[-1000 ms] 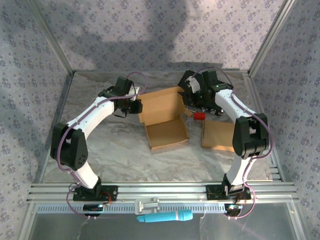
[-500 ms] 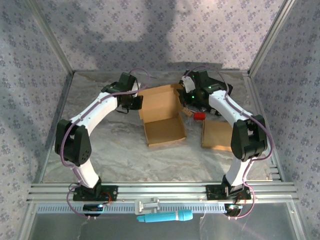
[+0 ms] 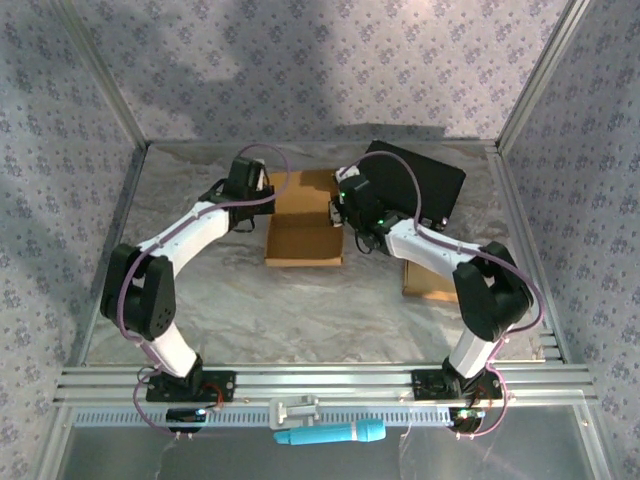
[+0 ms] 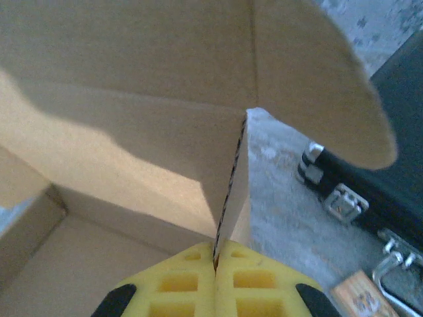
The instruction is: Fold the paper box
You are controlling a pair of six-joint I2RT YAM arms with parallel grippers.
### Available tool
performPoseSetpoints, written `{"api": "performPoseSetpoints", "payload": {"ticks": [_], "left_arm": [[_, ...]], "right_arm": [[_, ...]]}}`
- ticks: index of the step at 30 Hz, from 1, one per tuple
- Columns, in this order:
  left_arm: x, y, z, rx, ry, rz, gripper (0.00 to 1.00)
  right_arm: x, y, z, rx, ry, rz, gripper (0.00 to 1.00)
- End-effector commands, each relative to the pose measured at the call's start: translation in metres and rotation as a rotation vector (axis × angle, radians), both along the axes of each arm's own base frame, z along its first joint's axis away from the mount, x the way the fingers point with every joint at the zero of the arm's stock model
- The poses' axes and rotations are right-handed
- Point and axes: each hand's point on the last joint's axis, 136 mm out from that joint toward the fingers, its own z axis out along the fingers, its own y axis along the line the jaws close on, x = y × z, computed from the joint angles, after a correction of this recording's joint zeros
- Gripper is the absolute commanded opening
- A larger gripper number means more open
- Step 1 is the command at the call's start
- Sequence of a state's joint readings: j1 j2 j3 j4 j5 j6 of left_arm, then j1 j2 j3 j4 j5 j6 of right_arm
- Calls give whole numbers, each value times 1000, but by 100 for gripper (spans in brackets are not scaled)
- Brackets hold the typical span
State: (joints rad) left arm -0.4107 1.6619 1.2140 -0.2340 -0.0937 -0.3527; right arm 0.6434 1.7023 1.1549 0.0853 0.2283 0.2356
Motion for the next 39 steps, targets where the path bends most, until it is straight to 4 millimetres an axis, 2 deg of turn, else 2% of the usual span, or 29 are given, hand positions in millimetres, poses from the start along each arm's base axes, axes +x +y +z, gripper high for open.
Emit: {"api": "performPoseSetpoints", "payload": {"ticks": [1,9,19,22,24,27,37,39], "left_arm": [[22,-30,55,-161,-229,-77,0],[31,-27,55,-222,-324,-83,0],[69,-24,51,-130,-331,-54,0],[75,-31,46,-133,-321,-75,0],[72,-35,37,-153,-315,-90,0],[64,-30,28,-156,-344,-83,0],[37,-21,2,-159,-389,-112,6],[35,-18,2,-163,-407,-100,7]], "right_arm": [[26,21,39,125,-144,-28,0],[45,24,25,137,-156,-32,0],[51,26,-7,97,-100,1,0],[50,26,-15,83,-92,-8,0],[50,25,-20,75,-93,-21,0],[48,26,-22,43,-115,-33,0],[39,36,-17,-62,-217,-44,0],[32,33,-34,-104,-207,-51,0]]}}
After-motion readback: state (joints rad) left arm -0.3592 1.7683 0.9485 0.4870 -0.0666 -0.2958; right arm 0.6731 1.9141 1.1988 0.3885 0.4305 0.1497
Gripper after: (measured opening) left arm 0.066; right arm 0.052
